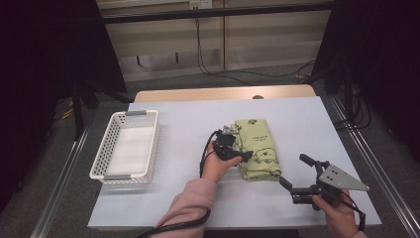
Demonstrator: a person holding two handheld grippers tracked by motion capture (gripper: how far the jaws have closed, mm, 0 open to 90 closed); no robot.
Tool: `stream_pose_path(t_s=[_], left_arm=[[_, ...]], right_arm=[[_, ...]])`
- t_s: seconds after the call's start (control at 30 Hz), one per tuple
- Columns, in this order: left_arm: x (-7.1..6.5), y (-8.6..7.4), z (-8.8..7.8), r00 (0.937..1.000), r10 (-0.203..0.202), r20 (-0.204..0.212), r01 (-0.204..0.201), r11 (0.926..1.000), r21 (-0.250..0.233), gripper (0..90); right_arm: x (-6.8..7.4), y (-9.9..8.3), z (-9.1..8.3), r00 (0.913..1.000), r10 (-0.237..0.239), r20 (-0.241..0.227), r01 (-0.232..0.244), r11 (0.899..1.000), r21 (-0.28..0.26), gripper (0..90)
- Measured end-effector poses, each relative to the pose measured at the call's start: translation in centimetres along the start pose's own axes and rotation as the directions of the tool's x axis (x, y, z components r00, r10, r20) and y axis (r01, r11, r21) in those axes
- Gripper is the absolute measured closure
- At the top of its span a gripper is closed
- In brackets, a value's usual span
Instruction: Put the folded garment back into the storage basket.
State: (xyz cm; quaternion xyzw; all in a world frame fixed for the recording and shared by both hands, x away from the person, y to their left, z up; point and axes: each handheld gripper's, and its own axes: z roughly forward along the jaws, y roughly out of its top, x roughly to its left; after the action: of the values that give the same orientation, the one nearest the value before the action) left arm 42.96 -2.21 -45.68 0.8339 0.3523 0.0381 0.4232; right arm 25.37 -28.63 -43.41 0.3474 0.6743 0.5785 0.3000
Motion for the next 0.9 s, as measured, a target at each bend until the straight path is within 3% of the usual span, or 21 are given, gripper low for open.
stream_pose_path(t_s=[0.1,0.17,0.33,0.37,0.5,0.53,0.6,0.7,0.77,0.8,0.83,0.87,0.9], left_arm=[[-0.3,-0.2,0.7,0.9994,-0.021,0.027,0.021,0.9997,-0.013,14.5],[-0.4,-0.3,0.9,0.9995,-0.023,0.023,0.023,0.9994,-0.025,14.7],[-0.8,0.1,0.9,0.9986,-0.027,0.045,0.027,0.9996,0.011,23.0],[-1.0,0.1,1.0,0.9973,-0.065,0.034,0.065,0.9979,0.007,28.4],[-1.4,0.7,1.5,0.9992,-0.028,0.030,0.027,0.9994,0.023,34.8],[-1.6,0.9,1.5,0.9995,-0.025,0.020,0.024,0.9983,0.052,35.4],[-1.6,1.0,1.6,0.9997,-0.023,0.013,0.022,0.9985,0.051,41.7],[-1.7,1.4,1.8,0.9978,-0.065,0.010,0.064,0.9959,0.063,51.7],[-1.7,1.5,1.8,0.9975,-0.071,0.006,0.070,0.9951,0.070,57.9],[-1.5,1.6,1.7,0.9982,-0.056,0.021,0.054,0.9946,0.088,57.9],[-1.6,1.6,1.7,0.9975,-0.066,0.027,0.063,0.9943,0.086,67.1],[-1.6,1.7,1.7,0.9949,-0.097,0.030,0.094,0.9931,0.069,69.8],[-1.6,1.7,1.7,0.9949,-0.097,0.030,0.094,0.9931,0.069,71.5]], right_arm=[[0.0,0.0,0.0,1.0000,0.004,-0.004,-0.004,1.000,-0.003,0.8],[0.0,0.0,0.0,1.0000,0.001,-0.001,-0.001,1.000,-0.001,0.8],[0.0,0.0,0.0,1.0000,0.004,-0.002,-0.004,1.000,-0.001,0.8],[0.0,0.0,0.0,1.0000,0.003,-0.009,-0.003,1.000,-0.003,0.8],[0.0,0.0,0.0,1.0000,0.002,-0.004,-0.002,1.000,-0.002,0.8],[0.0,0.0,0.0,1.0000,0.002,-0.004,-0.002,1.000,-0.002,0.8],[0.0,0.0,0.0,1.0000,0.005,-0.006,-0.006,1.000,-0.004,0.8],[0.0,0.0,0.0,1.0000,0.006,-0.005,-0.006,1.000,-0.004,0.8],[0.0,0.0,0.0,1.0000,0.005,-0.007,-0.005,1.000,-0.005,0.8],[0.0,0.0,0.0,1.0000,0.005,-0.007,-0.005,1.000,-0.005,0.8],[0.0,0.0,0.0,1.0000,0.005,-0.006,-0.005,1.000,-0.003,0.8],[0.0,0.0,0.0,1.0000,0.005,-0.006,-0.005,1.000,-0.004,0.8],[0.0,0.0,0.0,0.9999,0.005,-0.009,-0.005,1.000,-0.008,0.8]])
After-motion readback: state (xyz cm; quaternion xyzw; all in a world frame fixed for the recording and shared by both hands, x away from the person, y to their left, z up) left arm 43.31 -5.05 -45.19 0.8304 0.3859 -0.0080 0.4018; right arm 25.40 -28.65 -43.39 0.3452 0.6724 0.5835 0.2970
